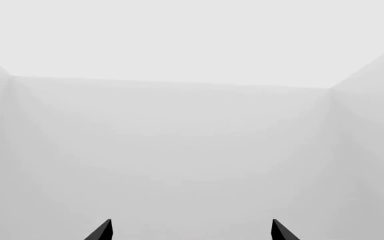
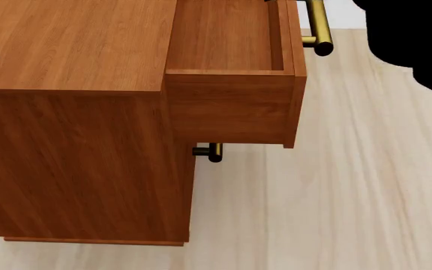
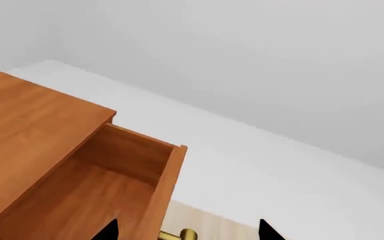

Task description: Close the bottom drawer of the cabinet and open the top drawer.

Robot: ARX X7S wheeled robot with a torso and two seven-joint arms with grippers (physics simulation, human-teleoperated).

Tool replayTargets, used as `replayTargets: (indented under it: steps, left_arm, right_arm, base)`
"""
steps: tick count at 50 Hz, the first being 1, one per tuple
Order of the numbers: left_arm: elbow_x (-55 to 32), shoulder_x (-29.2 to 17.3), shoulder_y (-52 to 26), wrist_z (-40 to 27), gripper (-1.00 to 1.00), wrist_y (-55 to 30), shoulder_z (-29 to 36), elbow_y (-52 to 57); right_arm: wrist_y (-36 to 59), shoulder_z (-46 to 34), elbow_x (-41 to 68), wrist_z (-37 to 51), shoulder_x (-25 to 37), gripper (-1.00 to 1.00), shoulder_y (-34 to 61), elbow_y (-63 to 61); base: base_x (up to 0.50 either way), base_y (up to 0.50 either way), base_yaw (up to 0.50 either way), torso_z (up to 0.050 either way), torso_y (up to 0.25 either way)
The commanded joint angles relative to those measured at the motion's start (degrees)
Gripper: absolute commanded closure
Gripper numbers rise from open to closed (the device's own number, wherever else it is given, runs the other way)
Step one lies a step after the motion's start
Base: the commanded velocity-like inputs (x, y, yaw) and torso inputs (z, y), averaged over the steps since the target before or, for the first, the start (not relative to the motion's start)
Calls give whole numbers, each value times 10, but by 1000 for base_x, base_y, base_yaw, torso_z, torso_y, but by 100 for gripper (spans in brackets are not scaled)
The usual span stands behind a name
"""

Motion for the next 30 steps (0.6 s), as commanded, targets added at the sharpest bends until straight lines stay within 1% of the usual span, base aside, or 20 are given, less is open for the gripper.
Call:
replayTargets:
  steps: [1, 2, 3, 14, 30]
  left_arm:
    - [1, -1, 1, 0, -100, 2, 3, -1]
    - [0, -2, 1, 0, -100, 3, 1, -2]
    - [0, -3, 1, 1, -100, 4, 0, -3]
    - [2, -2, 0, 2, -100, 7, 2, -8]
    - [2, -5, 0, 2, -100, 10, 3, -10]
  right_arm:
    - [8, -53, -51, -64, -47, -100, 39, 65]
    - [9, -66, -63, -77, -55, -100, 45, 77]
    - [5, -62, -62, -79, -60, -100, 45, 88]
    - [-7, -112, -109, -137, -107, -100, 59, 157]
    - [-31, -155, -152, -186, -151, -100, 57, 225]
  base:
    - [0, 0, 0, 0, 0]
    - [0, 0, 0, 0, 0]
    - [0, 0, 0, 0, 0]
    - [0, 0, 0, 0, 0]
    - [0, 0, 0, 0, 0]
